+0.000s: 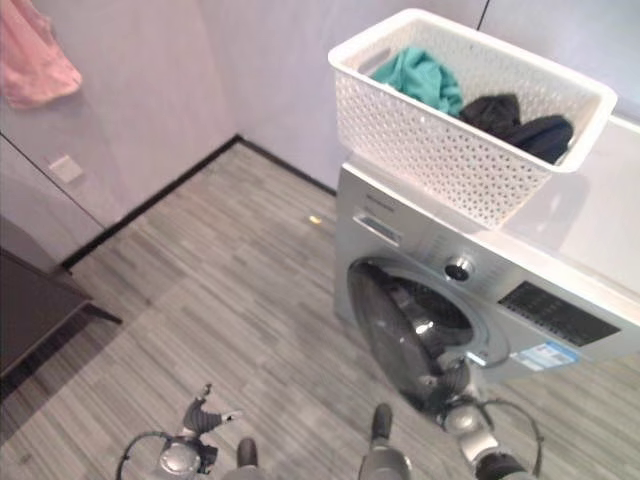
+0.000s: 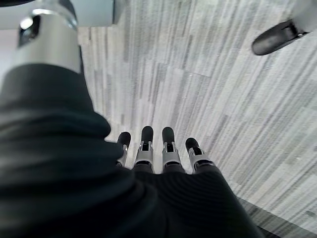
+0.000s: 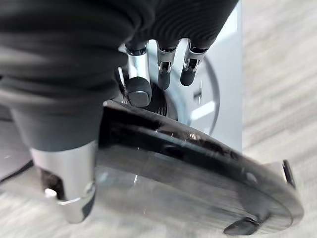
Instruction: Grab the laundry basket,head to the washer,open it,put in the laundry and shut it.
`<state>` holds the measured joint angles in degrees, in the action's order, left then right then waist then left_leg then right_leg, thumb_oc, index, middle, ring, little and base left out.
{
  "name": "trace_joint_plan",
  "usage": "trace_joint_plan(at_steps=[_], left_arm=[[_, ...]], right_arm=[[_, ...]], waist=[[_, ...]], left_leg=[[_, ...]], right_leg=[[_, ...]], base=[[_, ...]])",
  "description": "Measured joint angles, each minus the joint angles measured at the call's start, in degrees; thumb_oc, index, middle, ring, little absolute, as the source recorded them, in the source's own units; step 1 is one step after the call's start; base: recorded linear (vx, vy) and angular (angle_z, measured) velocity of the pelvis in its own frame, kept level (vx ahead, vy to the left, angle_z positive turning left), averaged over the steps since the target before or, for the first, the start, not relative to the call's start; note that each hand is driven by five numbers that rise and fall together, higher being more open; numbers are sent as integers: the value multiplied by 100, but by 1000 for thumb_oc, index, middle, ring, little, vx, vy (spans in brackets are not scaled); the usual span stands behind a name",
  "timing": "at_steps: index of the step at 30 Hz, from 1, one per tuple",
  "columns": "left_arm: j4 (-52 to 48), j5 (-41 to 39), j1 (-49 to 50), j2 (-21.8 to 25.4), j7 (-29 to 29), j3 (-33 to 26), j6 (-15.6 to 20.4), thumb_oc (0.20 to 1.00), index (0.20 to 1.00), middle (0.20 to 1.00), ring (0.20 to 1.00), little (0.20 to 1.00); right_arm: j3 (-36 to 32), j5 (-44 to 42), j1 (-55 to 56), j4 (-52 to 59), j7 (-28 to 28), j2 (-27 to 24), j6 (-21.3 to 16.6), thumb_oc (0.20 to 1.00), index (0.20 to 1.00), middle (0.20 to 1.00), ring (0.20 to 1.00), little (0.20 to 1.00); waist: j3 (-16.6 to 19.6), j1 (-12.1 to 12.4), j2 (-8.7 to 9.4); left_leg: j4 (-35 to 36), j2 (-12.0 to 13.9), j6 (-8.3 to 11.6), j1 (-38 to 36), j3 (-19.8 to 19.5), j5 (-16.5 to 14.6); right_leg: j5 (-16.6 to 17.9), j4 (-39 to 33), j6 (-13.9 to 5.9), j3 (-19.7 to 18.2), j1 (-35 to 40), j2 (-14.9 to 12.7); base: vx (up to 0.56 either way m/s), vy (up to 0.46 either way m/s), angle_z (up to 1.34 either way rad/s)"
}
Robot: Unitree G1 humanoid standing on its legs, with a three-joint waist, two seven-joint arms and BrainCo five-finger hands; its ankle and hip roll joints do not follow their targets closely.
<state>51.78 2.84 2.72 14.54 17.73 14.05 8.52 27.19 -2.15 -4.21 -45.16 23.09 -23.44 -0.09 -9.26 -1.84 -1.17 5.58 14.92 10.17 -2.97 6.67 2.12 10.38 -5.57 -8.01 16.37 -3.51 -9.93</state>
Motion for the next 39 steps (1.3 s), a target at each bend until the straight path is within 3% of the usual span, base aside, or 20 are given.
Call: trace_joint_plan(at_steps=[5, 7, 9, 10, 11, 12, 13, 14, 15, 17, 18, 21, 22, 24, 26, 33, 37, 39], left_arm=[[-6, 1, -38, -13, 1, 109, -8, 1000, 1000, 1000, 1000, 1000], [-122, 1, -45, -2, 0, 242, -37, 1000, 1000, 1000, 1000, 1000], [-115, -1, -44, -12, 3, 262, -59, 1000, 1000, 1000, 1000, 1000], [-114, -1, -48, -37, 1, 298, -91, 1000, 1000, 1000, 1000, 1000], [-116, 0, -32, -99, 0, 313, -99, 1000, 1000, 1000, 1000, 1000], [-196, -4, -100, -61, 17, 395, -85, 1000, 1000, 1000, 1000, 1000], [-114, -2, -288, 41, 4, 530, -97, 1000, 1000, 1000, 1000, 1000], [-107, -2, -254, 71, 2, 540, -114, 1000, 1000, 1000, 1000, 1000], [-107, -2, -184, 71, 2, 552, -119, 1000, 1000, 1000, 1000, 1000], [-118, -2, -23, -72, 8, 557, -113, 1000, 1000, 1000, 1000, 1000], [-121, -5, -70, -64, 24, 509, -112, 1000, 1000, 1000, 1000, 1000], [-122, -4, -22, 74, 79, 517, -117, 1000, 1000, 1000, 1000, 1000], [-121, -3, -16, 87, 82, 521, -119, 1000, 1000, 1000, 1000, 1000], [-97, -5, 12, 181, 100, 511, -121, 1000, 1000, 1000, 1000, 1000], [-102, -4, 21, 128, 101, 515, -120, 1000, 1000, 1000, 1000, 1000], [-334, -39, 27, 102, 52, 464, -115, 1000, 1000, 1000, 1000, 1000], [-702, -61, 17, 117, -153, 478, -88, 1000, 1000, 1000, 1000, 1000], [-887, -56, -36, 182, -344, 516, -82, 1000, 1000, 1000, 1000, 1000]], right_arm=[[670, -203, 135, 427, -733, 150, -113, 1000, 1000, 1000, 1000, 1000], [812, -406, 8, 436, -876, 261, -112, 1000, 1000, 1000, 1000, 1000], [1073, -622, -56, 432, -907, 450, -105, 1000, 1000, 1000, 1000, 1000], [1195, -696, -152, 432, -991, 517, -108, 1000, 1000, 1000, 1000, 1000], [1246, -775, -192, 430, -1099, 537, -124, 1000, 1000, 1000, 1000, 1000], [1414, -946, -379, 438, -1332, 704, -129, 1000, 1000, 1000, 1000, 1000], [1464, -965, -524, 436, -1497, 957, -145, 1000, 1000, 1000, 1000, 1000], [1510, -1028, -677, 446, -1586, 1141, -172, 1000, 1000, 1000, 1000, 1000], [1585, -1052, -787, 460, -1608, 1221, -252, 1000, 1000, 1000, 1000, 1000], [1605, -1060, -924, 463, -1643, 1292, -377, 1000, 1000, 1000, 1000, 1000], [1583, -1067, -949, 412, -1644, 1401, -366, 1000, 1000, 1000, 1000, 1000], [1649, -1067, -958, 421, -1696, 1593, -374, 1000, 1000, 1000, 1000, 1000], [1671, -1073, -935, 400, -1697, 1606, -369, 1000, 1000, 1000, 1000, 1000], [1660, -1160, -910, 363, -1691, 1629, -366, 1000, 1000, 1000, 1000, 1000], [1557, -1180, -907, 357, -1682, 1587, -369, 1000, 1000, 1000, 1000, 1000], [1352, -1143, -566, 365, -1671, 1166, -368, 1000, 1000, 1000, 1000, 1000], [924, -876, -231, 295, -1667, 1006, -362, 1000, 1000, 1000, 1000, 1000], [658, -625, -16, 97, -1661, 859, -358, 1000, 1000, 1000, 1000, 1000]], waist=[[43, 171, 8], [78, 277, -45], [122, 305, -50], [125, 323, -95], [124, 390, -256], [175, 524, -304], [234, 569, -109], [207, 716, 66], [210, 743, 54], [325, 725, -348], [265, 758, -256], [192, 790, -82], [163, 790, -91], [212, 787, 67], [213, 785, 68], [192, 732, -38], [156, 730, -100], [160, 602, -129]], left_leg=[[3, 74, -138, 14, -26, 34], [8, 126, -156, 161, -110, 36], [7, 164, -302, 246, -126, -59], [8, 183, -372, 282, -130, -105], [9, 339, -398, 354, -144, -129], [8, 444, -282, 564, -235, -230], [-53, 351, -31, 726, -298, -409], [-239, 89, -16, 690, -257, -199], [-301, -59, -9, 566, -184, -167], [8, -100, -121, 22, -75, -172], [17, -185, -67, -9, -41, 40], [21, -217, -75, 15, -12, 32], [20, -166, -79, 39, -17, 36], [18, -171, -78, 12, -38, 41], [18, -140, -99, -11, -26, 56], [-10, -156, -102, -109, 6, 55], [-8, -177, -87, -202, -1, 16], [-7, -188, -104, -254, 21, -24]], right_leg=[[-11, -2, -3, 9, 23, 51], [-27, -1, -12, 48, -47, 100], [-96, -3, -94, 162, -47, 107], [-194, 1, -224, 168, -64, 124], [-288, 69, -282, 168, -79, 234], [-641, 1062, 319, 56, -379, 345], [-735, 888, 320, 148, -425, 220], [-698, 690, 291, 107, -411, 59], [-693, 444, 292, 135, -291, 22], [-466, 5, 208, 174, 2, 225], [-167, 3, 207, 149, 78, 96], [-243, 13, 105, 176, 47, 22], [-241, 61, 152, 196, 43, 64], [-216, 11, 173, 182, 100, 118], [-210, 9, 181, 181, 146, 148], [-156, 8, 228, 182, 223, 144], [-160, 8, 229, 180, 339, 150], [-180, 8, 207, 158, 370, 140]], base=[[-1, 2, 1], [-1, 11, 27], [10, 12, 35], [5, 4, 8], [3, 4, 34], [1, 4, 81], [-1, 4, 73], [-2, 6, 40], [0, 0, 0], [1, 6, 16], [2, 1, 22], [3, -1, 6], [6, 5, 4], [3, 5, 11], [4, 3, -2], [1, 3, 1], [3, 7, 4], [27, 29, -5]])
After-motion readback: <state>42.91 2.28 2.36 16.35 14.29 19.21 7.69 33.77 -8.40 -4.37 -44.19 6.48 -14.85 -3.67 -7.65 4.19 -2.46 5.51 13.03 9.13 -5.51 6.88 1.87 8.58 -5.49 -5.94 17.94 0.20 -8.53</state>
